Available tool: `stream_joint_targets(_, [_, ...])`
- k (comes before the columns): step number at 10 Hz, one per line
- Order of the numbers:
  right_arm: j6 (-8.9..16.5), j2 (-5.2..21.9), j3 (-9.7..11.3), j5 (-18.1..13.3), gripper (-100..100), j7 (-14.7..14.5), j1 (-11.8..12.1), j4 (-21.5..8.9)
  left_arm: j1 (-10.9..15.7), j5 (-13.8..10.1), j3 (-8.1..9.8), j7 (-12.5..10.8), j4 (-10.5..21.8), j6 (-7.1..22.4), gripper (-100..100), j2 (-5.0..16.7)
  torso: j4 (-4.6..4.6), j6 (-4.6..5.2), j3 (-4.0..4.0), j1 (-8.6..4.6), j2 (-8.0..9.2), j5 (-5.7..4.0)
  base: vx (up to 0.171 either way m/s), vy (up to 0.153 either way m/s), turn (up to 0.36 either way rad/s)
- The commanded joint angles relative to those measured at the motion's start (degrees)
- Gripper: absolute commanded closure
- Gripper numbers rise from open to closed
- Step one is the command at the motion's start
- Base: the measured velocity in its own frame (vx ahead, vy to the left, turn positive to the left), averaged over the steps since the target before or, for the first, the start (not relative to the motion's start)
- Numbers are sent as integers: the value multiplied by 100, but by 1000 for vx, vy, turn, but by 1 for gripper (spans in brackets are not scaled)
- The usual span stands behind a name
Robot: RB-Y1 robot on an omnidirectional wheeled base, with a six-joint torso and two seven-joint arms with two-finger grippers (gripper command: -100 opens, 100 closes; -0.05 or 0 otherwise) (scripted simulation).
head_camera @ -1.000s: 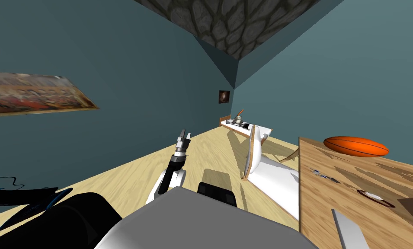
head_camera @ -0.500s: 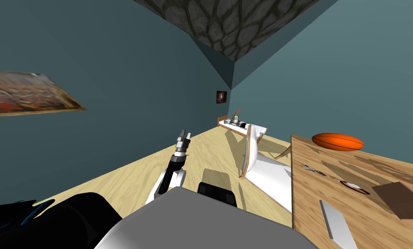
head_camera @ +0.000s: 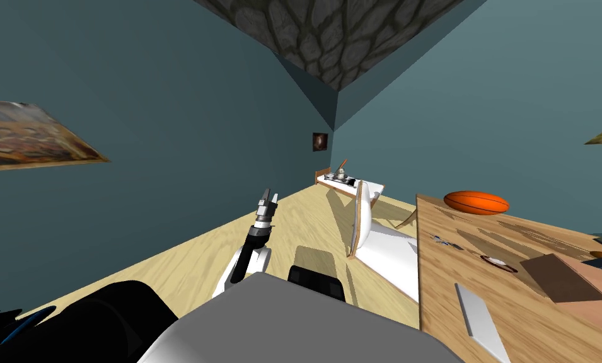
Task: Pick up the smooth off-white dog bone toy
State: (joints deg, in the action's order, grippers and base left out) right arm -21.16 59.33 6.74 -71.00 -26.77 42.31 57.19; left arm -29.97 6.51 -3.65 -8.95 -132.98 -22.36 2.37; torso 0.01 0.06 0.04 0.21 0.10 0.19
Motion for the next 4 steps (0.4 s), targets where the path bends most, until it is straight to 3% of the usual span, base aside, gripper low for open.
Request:
stream_joint_targets(1, [53,32,-11,-187,100,286,41,261,0,0,0,0,0,0,0,0,0,0,0,0,0,0,4,-10,-65])
stream_joint_targets(3, [68,41,5,-180,100,290,63,265,1,0,0,0,0,0,0,0,3,-6,1,3,-1,-1,1,0,5])
stream_joint_targets(4, [76,46,8,-187,0,323,61,279,0,0,0,0,0,0,0,0,2,-2,1,3,0,0,0,0,0])
